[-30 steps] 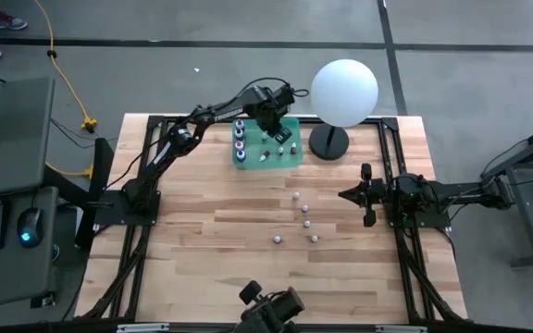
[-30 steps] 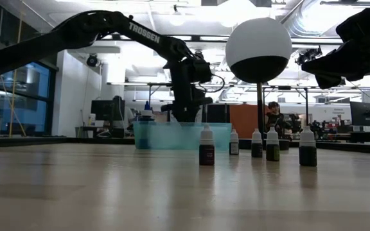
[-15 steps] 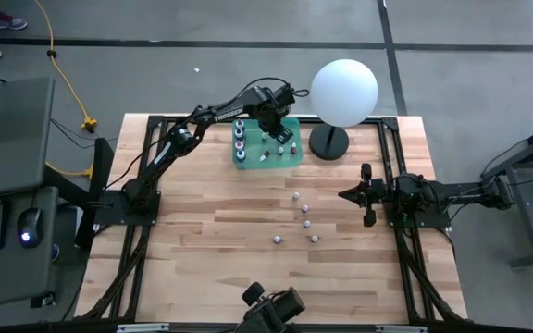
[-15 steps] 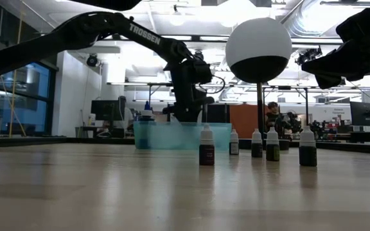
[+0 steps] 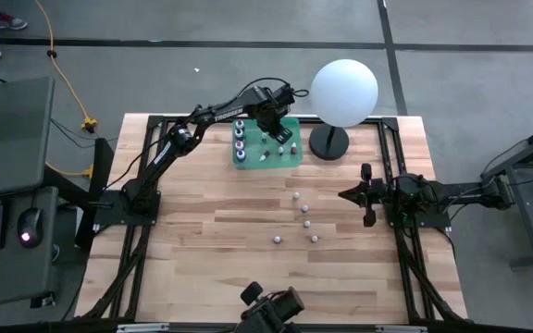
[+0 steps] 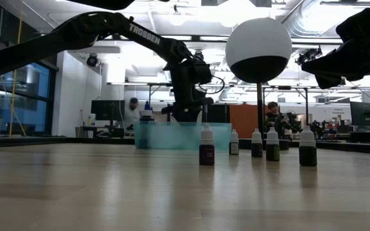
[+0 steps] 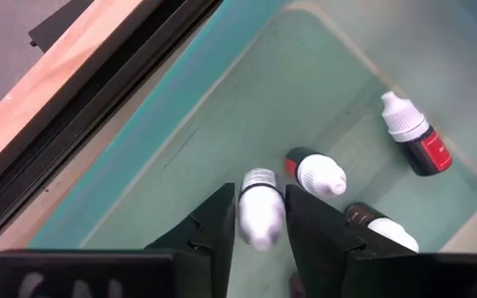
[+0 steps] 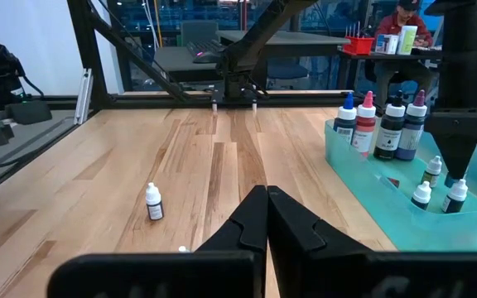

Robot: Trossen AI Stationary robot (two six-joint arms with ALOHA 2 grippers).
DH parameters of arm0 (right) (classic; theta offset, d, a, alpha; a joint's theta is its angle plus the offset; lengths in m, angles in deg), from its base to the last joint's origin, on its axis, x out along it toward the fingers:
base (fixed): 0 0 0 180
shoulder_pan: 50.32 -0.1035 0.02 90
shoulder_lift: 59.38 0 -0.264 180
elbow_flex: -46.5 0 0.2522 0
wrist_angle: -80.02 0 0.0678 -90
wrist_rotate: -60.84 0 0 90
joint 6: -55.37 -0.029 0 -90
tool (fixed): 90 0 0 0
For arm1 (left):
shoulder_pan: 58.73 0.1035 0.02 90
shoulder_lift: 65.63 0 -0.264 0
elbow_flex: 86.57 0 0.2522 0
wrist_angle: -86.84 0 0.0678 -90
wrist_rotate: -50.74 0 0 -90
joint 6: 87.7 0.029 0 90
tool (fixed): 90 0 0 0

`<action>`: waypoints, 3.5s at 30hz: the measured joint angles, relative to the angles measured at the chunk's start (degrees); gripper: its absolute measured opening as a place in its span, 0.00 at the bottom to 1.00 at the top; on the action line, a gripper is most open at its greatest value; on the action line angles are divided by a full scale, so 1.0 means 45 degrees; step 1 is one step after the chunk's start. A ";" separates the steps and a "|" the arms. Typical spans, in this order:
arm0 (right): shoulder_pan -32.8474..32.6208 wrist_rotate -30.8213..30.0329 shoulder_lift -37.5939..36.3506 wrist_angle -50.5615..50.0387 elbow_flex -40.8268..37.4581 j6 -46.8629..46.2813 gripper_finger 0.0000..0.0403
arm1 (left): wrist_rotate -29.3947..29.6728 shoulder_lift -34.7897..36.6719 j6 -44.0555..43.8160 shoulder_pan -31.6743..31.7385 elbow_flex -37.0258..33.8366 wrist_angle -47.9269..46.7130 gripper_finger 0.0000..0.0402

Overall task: Pick & Place food coloring
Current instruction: Put the small blue food coloring bottle into the green bin, then put the purple food coloring bottle into the green bin

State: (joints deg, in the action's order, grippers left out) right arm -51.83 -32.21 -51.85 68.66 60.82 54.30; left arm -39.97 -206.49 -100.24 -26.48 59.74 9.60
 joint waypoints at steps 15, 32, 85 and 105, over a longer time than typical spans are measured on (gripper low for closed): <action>0.0001 0.0000 0.0002 0.0000 0.0002 -0.0002 0.00 | 0.0044 0.0000 0.0053 0.0000 0.0000 -0.0111 0.30; 0.0003 0.0000 0.0002 0.0000 0.0000 -0.0002 0.00 | -0.0550 0.0020 0.0171 -0.0005 0.0329 -0.0521 0.30; -0.0001 0.0000 -0.0005 0.0005 0.0003 -0.0004 0.00 | -0.2443 0.6548 0.1709 -0.4259 0.0530 -0.4055 0.49; 0.0002 0.0000 -0.0005 0.0000 0.0002 -0.0001 0.00 | 0.0291 0.6470 -0.7201 -0.8472 -0.4729 -0.0564 0.49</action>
State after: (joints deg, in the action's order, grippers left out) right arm -51.82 -32.21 -51.87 68.66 60.83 54.30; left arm -38.66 -177.37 -132.64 -64.60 38.46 7.06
